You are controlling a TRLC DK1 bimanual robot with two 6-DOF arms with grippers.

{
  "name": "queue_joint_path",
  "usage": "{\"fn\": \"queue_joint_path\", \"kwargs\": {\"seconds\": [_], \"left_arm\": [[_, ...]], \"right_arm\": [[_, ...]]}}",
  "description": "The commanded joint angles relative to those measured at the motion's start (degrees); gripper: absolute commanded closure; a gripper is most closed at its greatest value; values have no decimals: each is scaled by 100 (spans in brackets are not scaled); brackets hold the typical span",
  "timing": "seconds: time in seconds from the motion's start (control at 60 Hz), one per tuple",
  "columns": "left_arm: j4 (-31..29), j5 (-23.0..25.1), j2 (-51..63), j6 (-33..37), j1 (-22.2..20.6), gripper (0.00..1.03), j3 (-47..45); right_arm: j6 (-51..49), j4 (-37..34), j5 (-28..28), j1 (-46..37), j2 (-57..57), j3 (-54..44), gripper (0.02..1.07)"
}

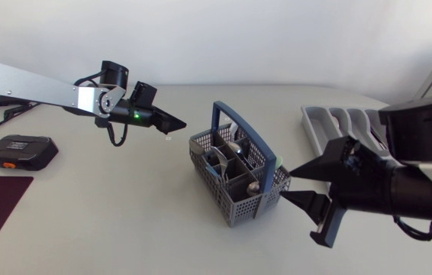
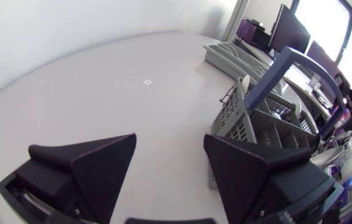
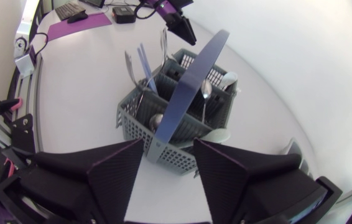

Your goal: Unload the cutlery basket into the drawer organizer.

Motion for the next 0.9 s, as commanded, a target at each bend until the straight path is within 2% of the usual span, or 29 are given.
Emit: {"fn": "queue_joint_path", "kwargs": {"seconds": [0.0,0.2,0.283,0.45,0.567,0.717,0.883], "left_arm": [[-173,161,274,-59,-113,43,220],[-674,433,362,143,-315,56,404],[-858,513,371,231,-315,61,475],[-1087,618,380,407,-315,62,466],[-1368,820,371,574,-245,71,466],[-1790,1093,345,1004,-157,71,395],[-2317,1330,178,1602,-61,71,211]], "right_arm": [[-236,-35,-2,-71,-72,-466,84],[-386,607,24,-132,183,-993,88],[-403,800,7,-141,385,-1037,88],[-412,1548,68,-246,1167,-1020,91],[-403,1943,183,-405,1633,-879,91],[-394,2374,200,-730,2117,-607,91],[-306,2620,227,-703,2723,-194,91]]}}
